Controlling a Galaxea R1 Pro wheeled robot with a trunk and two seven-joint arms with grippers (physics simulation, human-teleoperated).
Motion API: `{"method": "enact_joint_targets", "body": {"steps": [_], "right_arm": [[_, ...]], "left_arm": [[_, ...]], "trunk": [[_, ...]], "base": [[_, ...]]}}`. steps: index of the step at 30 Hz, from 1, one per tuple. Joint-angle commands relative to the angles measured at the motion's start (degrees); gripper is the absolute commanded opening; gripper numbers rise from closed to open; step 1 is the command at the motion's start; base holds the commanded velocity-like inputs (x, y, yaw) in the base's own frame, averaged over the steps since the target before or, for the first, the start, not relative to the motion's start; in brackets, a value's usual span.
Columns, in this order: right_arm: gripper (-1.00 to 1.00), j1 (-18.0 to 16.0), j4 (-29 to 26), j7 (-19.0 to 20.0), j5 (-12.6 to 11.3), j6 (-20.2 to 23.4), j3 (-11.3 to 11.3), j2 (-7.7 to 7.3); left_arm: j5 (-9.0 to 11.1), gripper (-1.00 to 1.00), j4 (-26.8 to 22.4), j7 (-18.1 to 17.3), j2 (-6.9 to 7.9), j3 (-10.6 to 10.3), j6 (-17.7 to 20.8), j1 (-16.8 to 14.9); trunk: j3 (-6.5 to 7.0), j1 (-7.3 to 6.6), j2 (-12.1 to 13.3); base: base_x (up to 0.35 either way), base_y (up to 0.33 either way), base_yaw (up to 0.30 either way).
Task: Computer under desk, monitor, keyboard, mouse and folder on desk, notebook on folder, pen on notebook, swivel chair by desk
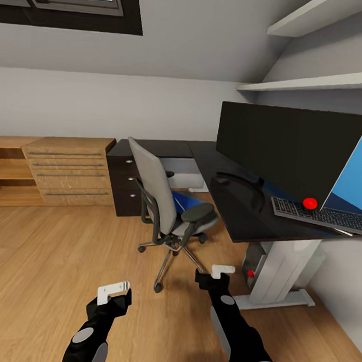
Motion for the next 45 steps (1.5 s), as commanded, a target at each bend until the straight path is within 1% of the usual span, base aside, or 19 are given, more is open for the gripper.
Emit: {"method": "enact_joint_targets", "body": {"steps": [1, 6, 18, 19, 23, 26, 34, 45], "right_arm": [[1.0, 0.0, -0.2, -0.3, 0.0, 0.4, 0.3, 0.0], [1.0, 0.1, -0.4, -0.3, -0.1, 0.5, 0.8, 0.0], [1.0, 0.2, -0.4, -0.3, -0.1, 0.4, 0.8, 0.0], [1.0, 0.2, -0.4, -0.3, -0.1, 0.4, 0.8, 0.0], [1.0, 0.2, -0.3, -0.3, -0.1, 0.4, 0.8, 0.0], [1.0, 0.2, -0.4, -0.3, -0.1, 0.4, 0.8, 0.0], [1.0, 0.2, -0.4, -0.3, 0.0, 0.3, 0.8, 0.0], [1.0, 0.5, -0.8, -0.3, -0.1, 0.0, 0.9, 0.0]], "left_arm": [[0.6, 1.0, -0.1, 0.5, 0.02, -0.1, 0.1, 0.0], [0.6, 1.0, -0.1, 0.5, 0.02, -0.1, 0.1, 0.0], [0.7, 1.0, 0.1, 0.5, -0.08, -0.3, 0.2, 0.0], [0.7, 1.0, 0.2, 0.5, -0.11, -0.4, 0.2, 0.0], [0.6, 1.0, 1.0, 0.5, -0.09, -2.4, 0.2, 0.0], [0.6, 1.0, 1.2, 0.5, 0.06, -3.5, 0.3, 0.0], [0.6, 1.0, 1.2, 0.5, 0.1, -3.6, 1.1, 0.0], [0.5, 1.0, 1.2, 0.5, 0.1, -3.5, 1.3, 0.0]], "trunk": [[-0.24, 0.22, -0.4], [-1.14, 1.32, -2.4], [-3.29, 3.95, -7.3], [-3.47, 4.17, -7.7], [-4.19, 5.05, -9.3], [-4.73, 5.71, -10.5], [-6.16, 7.47, -13.7], [-8.07, 9.88, -18.1]], "base": [[0.0, 0.0, 0.0], [0.0, 0.0, 0.0], [0.0, 0.0, 0.0], [0.0, 0.0, 0.0], [0.0, 0.0, 0.0], [0.0, 0.0, 0.0], [0.0, 0.0, 0.0], [0.0, 0.0, 0.0]]}}
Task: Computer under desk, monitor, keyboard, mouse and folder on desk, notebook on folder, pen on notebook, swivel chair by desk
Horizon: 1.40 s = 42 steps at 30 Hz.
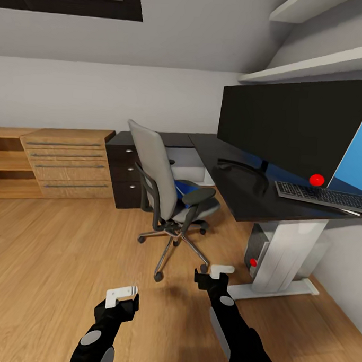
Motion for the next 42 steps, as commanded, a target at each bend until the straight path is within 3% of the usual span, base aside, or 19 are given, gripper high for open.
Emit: {"method": "enact_joint_targets", "body": {"steps": [1, 13, 23, 35, 37, 38, 42], "right_arm": [[1.0, 0.0, -0.2, -0.4, 0.0, 0.3, 0.1, 0.0], [1.0, 0.1, -0.3, -0.4, 0.0, 0.1, 0.1, 0.0], [1.0, 0.1, -0.4, -0.4, 0.0, 0.1, 0.3, 0.0], [1.0, -0.4, 1.4, 0.7, 0.2, -0.5, 0.3, 0.0], [1.0, -2.1, 3.1, 0.6, 0.2, -0.5, 0.3, 0.0], [1.0, -5.9, 6.0, 0.5, 0.2, -0.5, 0.3, 0.0], [1.0, -13.2, 13.4, 0.4, 0.1, -0.8, 0.0, 0.0]], "left_arm": [[0.6, 1.0, -0.1, 0.5, 0.02, -0.1, 0.1, 0.0], [0.6, 1.0, -0.1, 0.5, 0.02, -0.1, 0.1, 0.0], [0.6, 1.0, -0.1, 0.5, 0.13, -0.1, 0.1, 0.0], [0.8, 1.0, -0.6, 0.5, 1.94, -0.1, 0.1, 0.0], [0.8, 1.0, -1.0, 0.5, 1.99, -0.1, 0.1, 0.0], [0.8, 1.0, -1.3, 0.5, 2.04, -0.1, 0.1, 0.0], [0.8, 1.0, -2.1, 0.5, 2.63, -0.1, 0.1, 0.0]], "trunk": [[-0.18, 0.22, -0.4], [-1.34, 2.85, -5.3], [-1.09, 2.85, -5.3], [-1.09, 2.85, -5.3], [-1.09, 2.85, -5.3], [-1.09, 2.85, -5.3], [-1.09, 2.85, -5.3]], "base": [[0.0, 0.0, 0.0], [0.0, 0.0, 0.0], [0.0, 0.0, 0.0], [0.0, 0.0, 0.0], [0.0, 0.0, 0.0], [0.0, 0.0, 0.0], [0.0, 0.0, 0.0]]}}
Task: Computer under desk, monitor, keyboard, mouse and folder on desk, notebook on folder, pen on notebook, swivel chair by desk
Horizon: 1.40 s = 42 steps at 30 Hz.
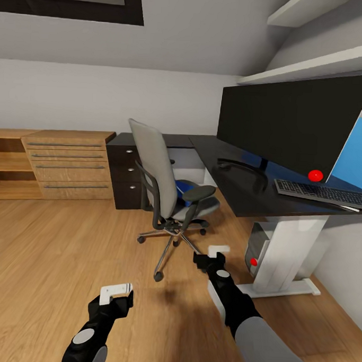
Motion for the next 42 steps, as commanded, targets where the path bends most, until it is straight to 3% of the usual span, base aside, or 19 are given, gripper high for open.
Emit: {"method": "enact_joint_targets", "body": {"steps": [1, 3, 9, 19, 32, 42], "right_arm": [[1.0, -2.2, 3.0, -0.4, 0.0, -0.3, 0.0, 0.0], [1.0, -4.9, 10.3, -0.4, 0.3, -5.2, 0.1, 0.0], [1.0, -5.7, 12.7, -0.5, 0.5, -8.6, 0.2, 0.0], [1.0, -5.8, 9.4, -0.5, 0.3, -9.8, -0.2, 0.0], [1.0, -4.9, 9.1, -0.7, 0.3, -20.8, -0.2, 0.0], [1.0, -4.7, 9.1, -0.7, 0.3, -21.9, -0.2, 0.0]], "left_arm": [[0.6, 1.0, -0.4, 0.5, 0.4, -0.1, 0.1, 0.0], [0.7, 1.0, -0.8, 0.5, 1.16, -0.1, 0.2, 0.0], [0.8, 1.0, -0.8, 0.5, 1.35, -0.2, 0.2, 0.0], [0.7, 1.0, -0.5, 0.5, 1.43, -0.2, 0.2, 0.0], [0.7, 1.0, -0.5, 0.5, 1.4, -0.2, 0.2, 0.0], [0.7, 1.0, 0.0, 0.5, 1.43, -0.3, 0.2, 0.0]], "trunk": [[-0.06, -0.01, 0.0], [-0.06, -0.01, 0.0], [-0.06, -0.01, 0.0], [-0.06, -0.01, 0.0], [-0.06, -0.01, 0.0], [-0.06, -0.01, 0.0]], "base": [[0.0, 0.0, 0.0], [0.07, 0.0, 0.0], [0.228, 0.0, 0.0], [0.252, -0.038, 0.0], [0.109, -0.003, 0.0], [0.126, 0.0, 0.0]]}}
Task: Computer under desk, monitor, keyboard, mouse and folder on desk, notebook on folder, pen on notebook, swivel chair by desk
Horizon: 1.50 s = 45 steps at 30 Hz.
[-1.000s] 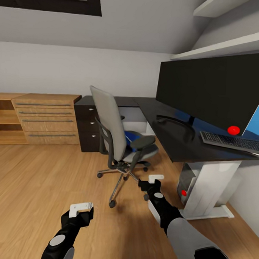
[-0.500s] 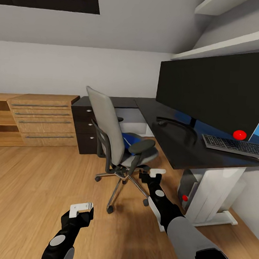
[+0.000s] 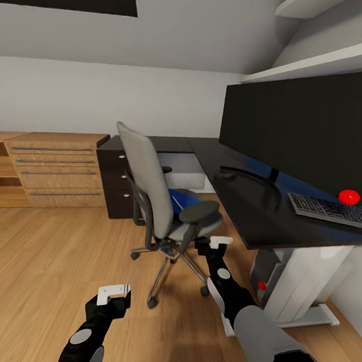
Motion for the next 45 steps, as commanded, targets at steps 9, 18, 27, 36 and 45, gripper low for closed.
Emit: {"method": "enact_joint_targets", "body": {"steps": [9, 18, 27, 36, 45], "right_arm": [[1.0, 0.0, 0.2, -0.4, -0.2, -0.1, 0.3, 0.0], [1.0, 0.0, 0.3, -2.4, -0.2, -0.1, 0.5, 0.0], [1.0, 0.0, 0.3, -3.2, -0.2, -0.2, 0.7, 0.0], [1.0, 0.1, 0.3, -3.2, -0.2, -0.2, 0.7, 0.0], [1.0, 0.1, 0.3, -3.2, -0.2, -0.2, 0.7, 0.0]], "left_arm": [[0.6, 1.0, 0.0, 0.5, 0.04, -0.1, 0.2, 0.0], [0.6, 1.0, 0.0, 0.5, 0.04, -0.1, 0.2, 0.0], [0.7, 1.0, 0.0, 0.5, 0.04, 0.0, 0.2, 0.0], [0.8, 1.0, 0.5, 0.5, 0.04, 0.0, 0.2, 0.0], [0.7, 1.0, 0.9, 0.5, 0.04, 0.0, 0.2, 0.0]], "trunk": [[-0.06, 0.01, 0.0], [0.04, 0.01, 0.0], [0.23, 0.01, 0.0], [0.42, 0.01, 0.0], [0.6, 0.01, 0.0]], "base": [[0.031, 0.0, 0.003], [0.001, 0.0, 0.2], [0.0, 0.0, 0.261], [-0.029, 0.126, 0.263], [-0.002, 0.014, 0.264]]}}
